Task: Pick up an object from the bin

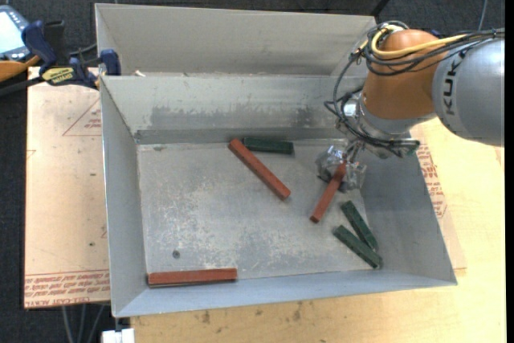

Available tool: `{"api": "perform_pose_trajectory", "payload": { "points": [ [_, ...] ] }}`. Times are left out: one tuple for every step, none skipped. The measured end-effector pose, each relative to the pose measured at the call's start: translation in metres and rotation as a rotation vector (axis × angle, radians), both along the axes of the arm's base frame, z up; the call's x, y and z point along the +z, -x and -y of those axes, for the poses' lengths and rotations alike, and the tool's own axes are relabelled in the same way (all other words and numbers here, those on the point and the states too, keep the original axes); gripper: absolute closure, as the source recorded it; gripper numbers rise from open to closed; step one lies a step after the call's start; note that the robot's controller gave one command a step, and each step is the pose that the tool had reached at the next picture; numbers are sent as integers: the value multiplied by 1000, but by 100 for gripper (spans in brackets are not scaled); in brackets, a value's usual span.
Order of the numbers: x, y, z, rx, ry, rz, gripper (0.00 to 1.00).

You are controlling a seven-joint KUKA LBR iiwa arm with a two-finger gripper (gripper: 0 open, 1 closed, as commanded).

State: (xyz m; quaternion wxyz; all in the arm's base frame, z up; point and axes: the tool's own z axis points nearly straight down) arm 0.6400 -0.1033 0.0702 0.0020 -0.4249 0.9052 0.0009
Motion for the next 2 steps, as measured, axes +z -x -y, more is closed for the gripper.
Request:
{"api": "perform_pose_trajectory", "payload": {
  "points": [
    [0,0,0,0,0,0,100],
    [0,0,0,0,0,0,100]
  ]
}}
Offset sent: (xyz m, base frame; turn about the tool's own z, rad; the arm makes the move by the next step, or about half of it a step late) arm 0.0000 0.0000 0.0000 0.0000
